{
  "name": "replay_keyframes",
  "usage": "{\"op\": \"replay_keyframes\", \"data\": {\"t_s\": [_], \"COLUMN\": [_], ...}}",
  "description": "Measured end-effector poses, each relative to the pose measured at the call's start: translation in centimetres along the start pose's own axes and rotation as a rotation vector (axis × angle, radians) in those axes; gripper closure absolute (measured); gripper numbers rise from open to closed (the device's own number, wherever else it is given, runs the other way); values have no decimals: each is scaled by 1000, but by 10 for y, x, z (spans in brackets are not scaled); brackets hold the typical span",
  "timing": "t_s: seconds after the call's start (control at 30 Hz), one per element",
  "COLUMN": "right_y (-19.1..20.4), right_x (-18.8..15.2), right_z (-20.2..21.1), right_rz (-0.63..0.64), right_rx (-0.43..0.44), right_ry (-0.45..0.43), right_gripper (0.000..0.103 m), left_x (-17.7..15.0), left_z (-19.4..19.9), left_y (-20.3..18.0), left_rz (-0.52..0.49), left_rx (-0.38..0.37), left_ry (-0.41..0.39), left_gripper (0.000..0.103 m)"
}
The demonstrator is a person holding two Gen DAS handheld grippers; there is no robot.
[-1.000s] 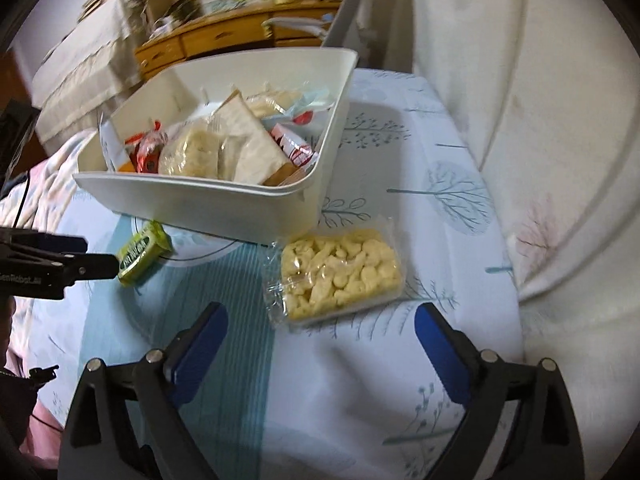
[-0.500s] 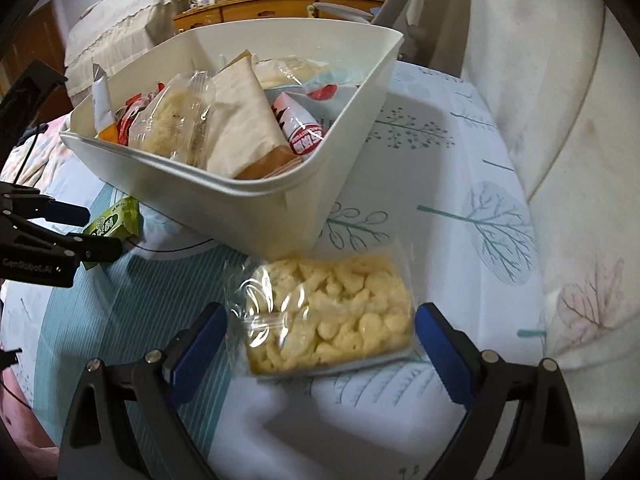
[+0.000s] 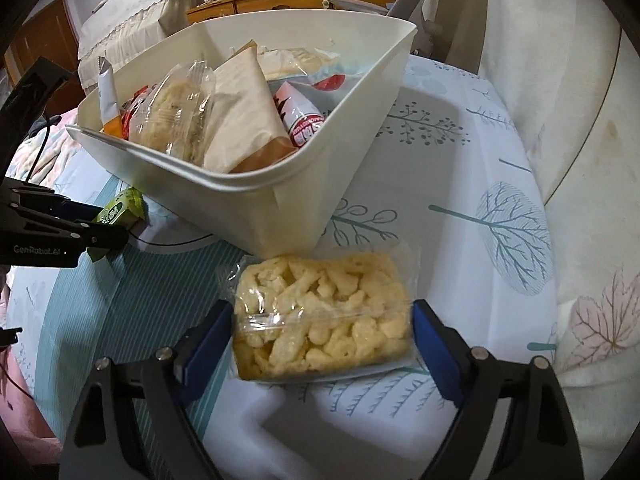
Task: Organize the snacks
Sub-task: 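Grasp the green pastry packet with left tool while right grasps second puff bag, then carry both packets into the white tray and open both tools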
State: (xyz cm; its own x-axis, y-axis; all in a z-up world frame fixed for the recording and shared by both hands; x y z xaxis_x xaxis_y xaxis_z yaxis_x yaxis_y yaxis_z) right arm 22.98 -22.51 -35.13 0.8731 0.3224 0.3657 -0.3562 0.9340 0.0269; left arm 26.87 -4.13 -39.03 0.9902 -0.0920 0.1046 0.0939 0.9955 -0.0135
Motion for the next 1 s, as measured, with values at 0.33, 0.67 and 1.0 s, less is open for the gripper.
{"op": "replay_keyframes", "data": {"t_s": [0.33,0.67,1.0], "right_y": [32,113,148], "right_x": [-14,12,96], "right_z": [16,51,104], "right_rz": [1,67,41], "right_rx": [109,213,216], "right_ry": [47,-5,-177], "right_gripper": [16,16,16], "left_x": [-23,-39,-6], "left_z": [17,77,143], "left_y": [16,61,107], "left_rz": [4,7,-25], "left_rx": [-5,14,25], "left_ry": [6,-57,-104], "left_gripper": [62,62,62]}}
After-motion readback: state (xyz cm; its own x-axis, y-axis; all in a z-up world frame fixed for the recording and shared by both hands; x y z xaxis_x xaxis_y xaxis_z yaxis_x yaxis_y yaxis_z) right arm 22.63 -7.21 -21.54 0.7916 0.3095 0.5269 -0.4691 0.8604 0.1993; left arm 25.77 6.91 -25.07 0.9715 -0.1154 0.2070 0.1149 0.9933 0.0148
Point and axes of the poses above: each gripper's, at about its wrist camera, not at the fingertips, and z roughly against the way its jaws point, y to its left, x to its top, the point moved 10 cm from there along -z, roughly the way its jaws point, and after that the axes turned 4 degrees about y, right-handed, at the moved point
